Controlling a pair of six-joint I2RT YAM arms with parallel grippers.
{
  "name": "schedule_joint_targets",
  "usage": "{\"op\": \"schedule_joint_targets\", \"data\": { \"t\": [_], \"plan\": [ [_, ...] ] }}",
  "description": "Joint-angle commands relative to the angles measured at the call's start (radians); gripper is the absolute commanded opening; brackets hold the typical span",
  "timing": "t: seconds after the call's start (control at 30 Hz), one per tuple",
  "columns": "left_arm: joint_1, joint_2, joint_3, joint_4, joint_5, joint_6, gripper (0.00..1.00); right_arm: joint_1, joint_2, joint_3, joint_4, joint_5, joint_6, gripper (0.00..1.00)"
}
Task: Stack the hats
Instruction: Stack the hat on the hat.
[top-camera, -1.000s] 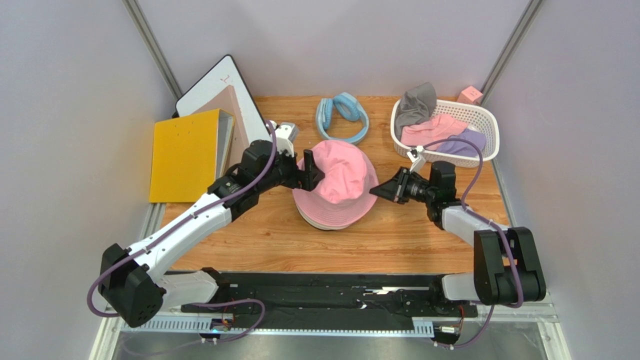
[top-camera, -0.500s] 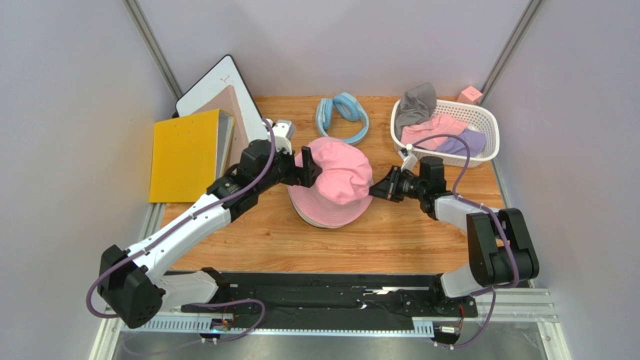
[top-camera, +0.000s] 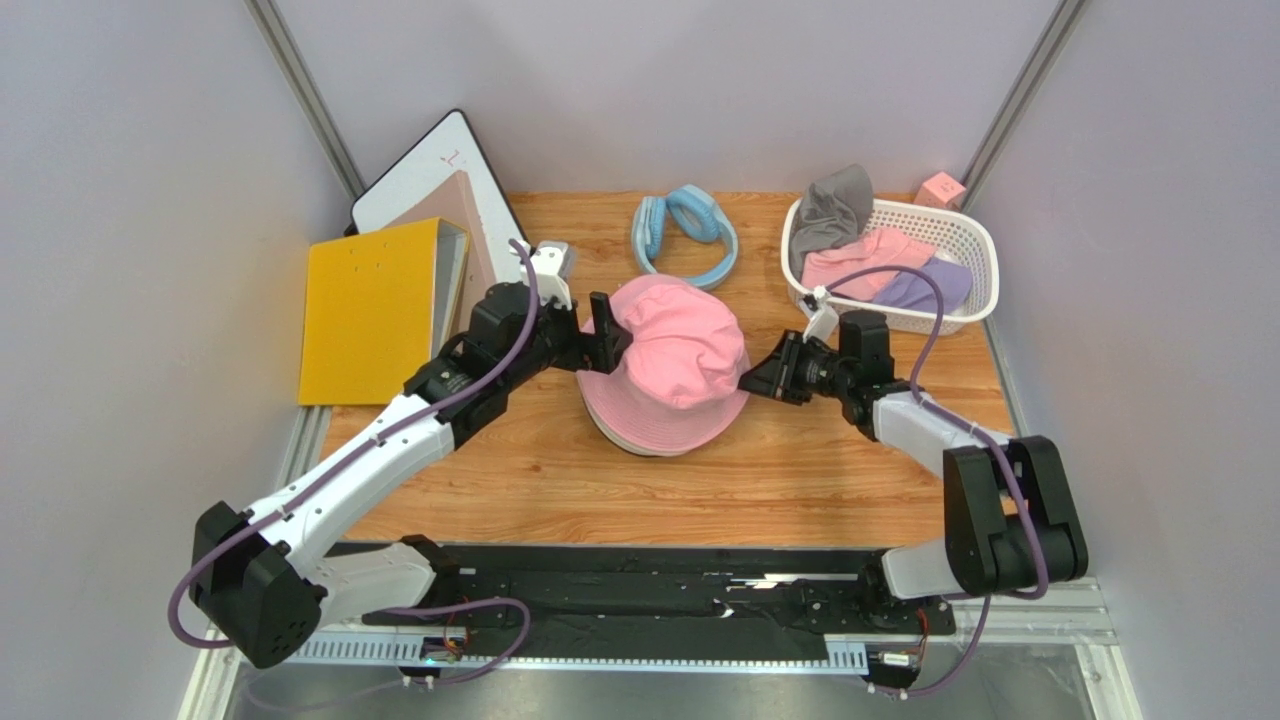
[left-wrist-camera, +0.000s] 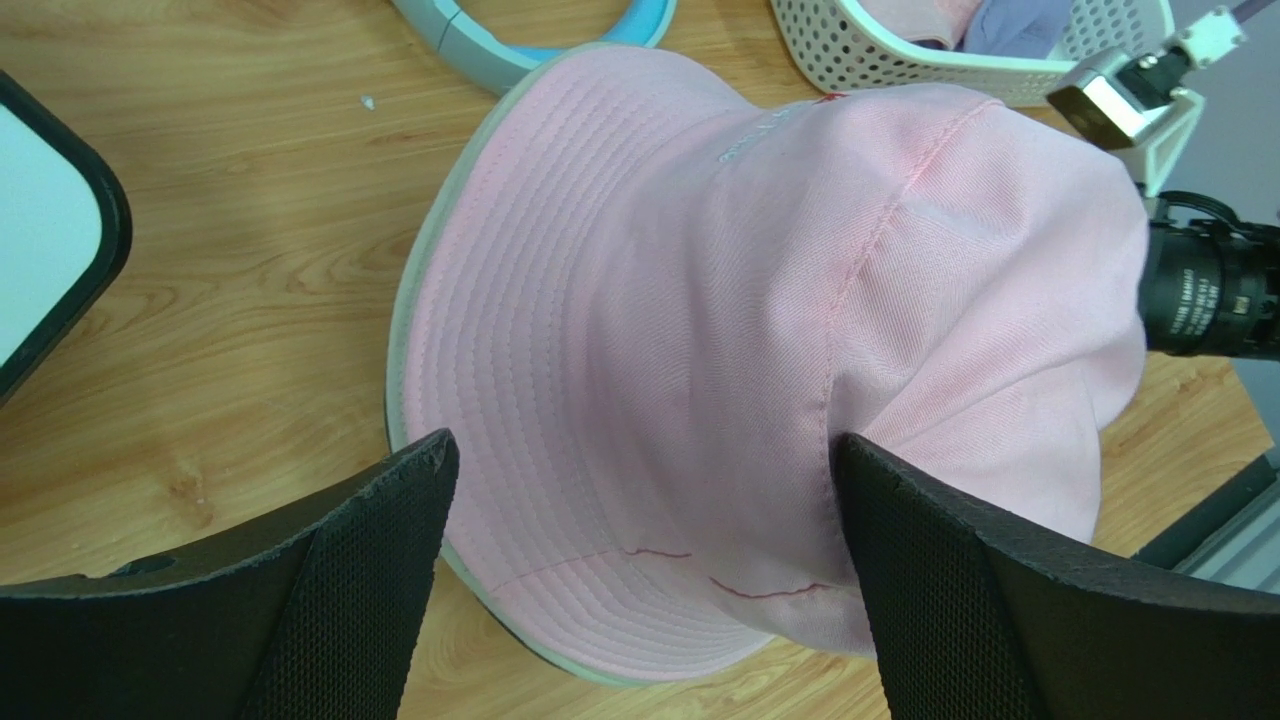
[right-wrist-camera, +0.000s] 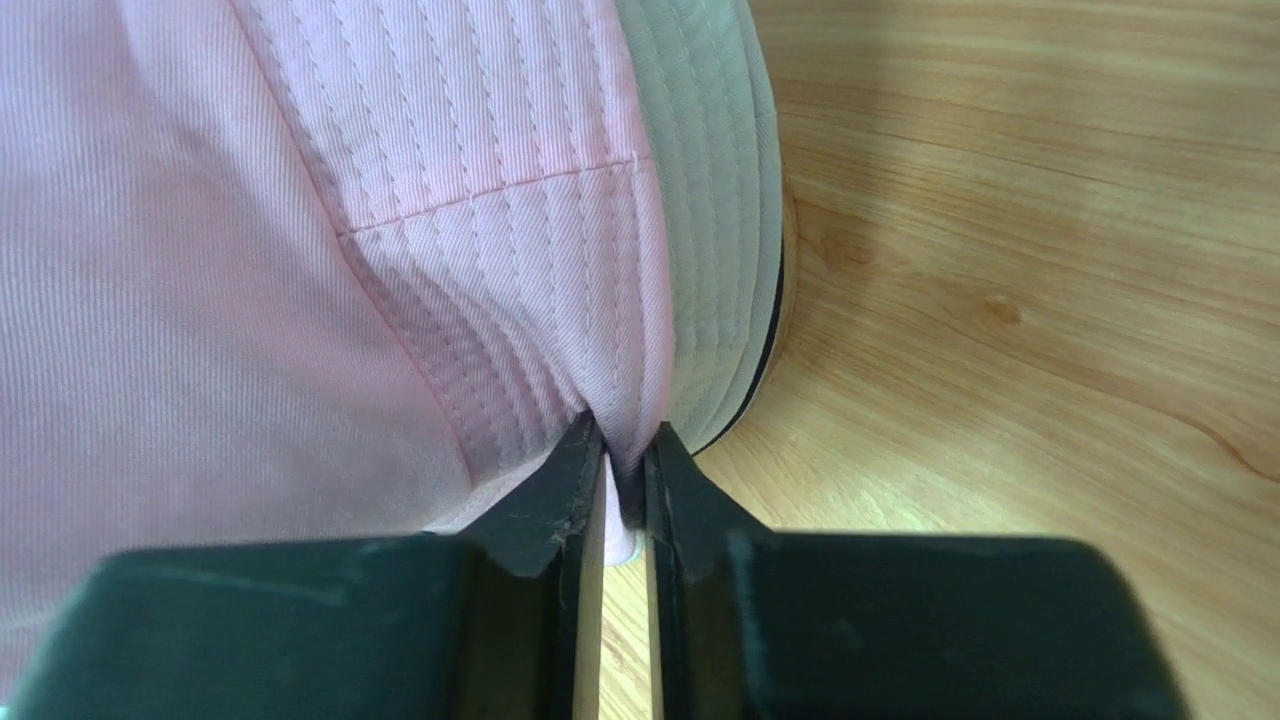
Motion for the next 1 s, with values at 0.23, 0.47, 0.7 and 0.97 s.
{"op": "schedule_joint_targets", "data": {
  "t": [0.23,0.47,0.7,0.97],
  "plan": [
    [0.079,-0.011,-0.034,-0.031,-0.007,-0.001,1.00,-0.006,-0.246,0.054,-0.278,0.157,-0.081,0.80],
    [0.079,-0.052,-0.027,-0.053,-0.020,-0.007,1.00,-0.004,-0.347,0.069,-0.374,0.186,-0.087,0.93],
    [0.079,-0.146,-0.034,-0.083,-0.076,-0.010,0.99,-0.007,-0.488,0.085,-0.480,0.234,-0.082,0.93],
    [0.079,-0.160,-0.014,-0.123,-0.044,-0.010,1.00,-0.006,-0.591,0.278,-0.721,0.398,-0.114,0.93]
  ]
}}
